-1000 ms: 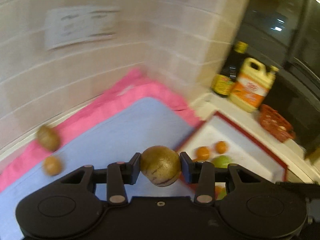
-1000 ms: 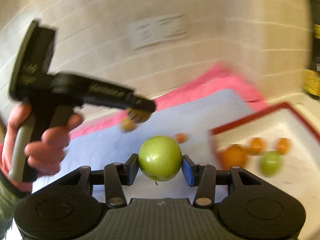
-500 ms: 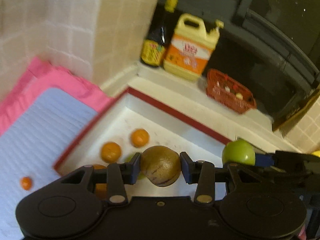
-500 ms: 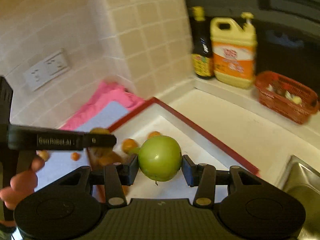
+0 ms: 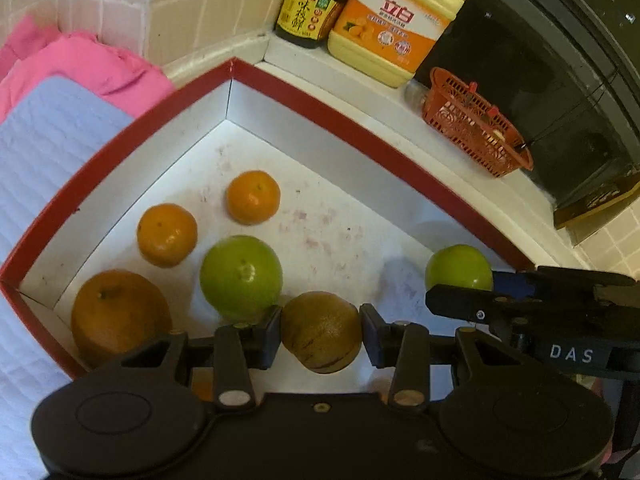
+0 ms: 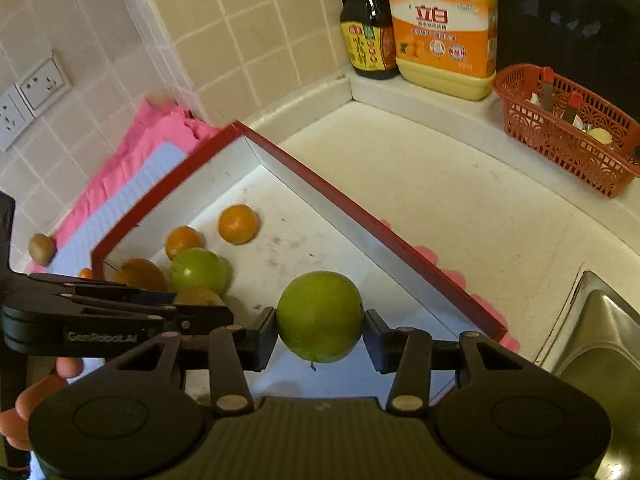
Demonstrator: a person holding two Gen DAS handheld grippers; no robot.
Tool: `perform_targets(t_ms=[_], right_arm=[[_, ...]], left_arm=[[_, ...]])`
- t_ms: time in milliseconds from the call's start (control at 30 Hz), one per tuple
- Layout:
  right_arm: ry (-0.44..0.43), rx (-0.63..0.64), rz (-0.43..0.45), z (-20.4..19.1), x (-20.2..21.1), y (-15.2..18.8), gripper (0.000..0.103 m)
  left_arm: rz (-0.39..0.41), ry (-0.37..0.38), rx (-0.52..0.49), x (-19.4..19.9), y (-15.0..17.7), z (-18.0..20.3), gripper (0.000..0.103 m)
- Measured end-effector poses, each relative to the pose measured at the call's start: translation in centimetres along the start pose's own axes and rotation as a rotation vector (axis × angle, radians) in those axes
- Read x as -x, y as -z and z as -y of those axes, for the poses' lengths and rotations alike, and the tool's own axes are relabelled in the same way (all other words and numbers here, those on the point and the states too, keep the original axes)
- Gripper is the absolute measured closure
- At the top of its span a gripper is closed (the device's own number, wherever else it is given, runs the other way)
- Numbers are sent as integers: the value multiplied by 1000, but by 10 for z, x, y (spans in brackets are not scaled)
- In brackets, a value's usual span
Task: Organize fruits
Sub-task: 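Carry the kiwi and green apple into the white box and open both tools, then move both tools back toward the kiwis on the mat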
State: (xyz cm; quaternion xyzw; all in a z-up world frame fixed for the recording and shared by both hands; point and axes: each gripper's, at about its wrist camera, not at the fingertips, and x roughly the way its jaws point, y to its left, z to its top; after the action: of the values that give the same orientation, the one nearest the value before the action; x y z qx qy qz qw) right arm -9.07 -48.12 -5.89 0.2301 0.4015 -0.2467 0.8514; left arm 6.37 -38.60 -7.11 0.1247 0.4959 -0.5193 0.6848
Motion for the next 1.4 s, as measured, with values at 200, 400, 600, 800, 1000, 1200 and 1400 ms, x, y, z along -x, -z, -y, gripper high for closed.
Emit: perform_targets(t_ms=[200, 400, 600, 800, 1000, 1200, 1400], right_arm=[[13, 5, -23, -1, -10, -4, 55], [31, 27, -77, -9, -26, -4, 55], [9, -8, -77, -7, -21, -5, 53], [-6, -43, 29, 2, 19, -17, 47], [-35, -106, 96, 5, 54, -21, 47], [-94, -36, 127, -38, 67, -23, 47], [-189, 64, 144, -99, 69, -30, 42]], left_arm=[[-34, -24, -33, -10, 7, 0, 53], [-33, -52, -60, -11, 10, 3, 52], [6, -44, -52, 5, 12, 3, 42], [107, -41, -44, 52, 14, 0, 28], [223, -61, -19, 113, 33, -11, 28], [303, -121, 64, 170, 67, -36, 28], [379, -230, 157, 222, 112, -65, 28]])
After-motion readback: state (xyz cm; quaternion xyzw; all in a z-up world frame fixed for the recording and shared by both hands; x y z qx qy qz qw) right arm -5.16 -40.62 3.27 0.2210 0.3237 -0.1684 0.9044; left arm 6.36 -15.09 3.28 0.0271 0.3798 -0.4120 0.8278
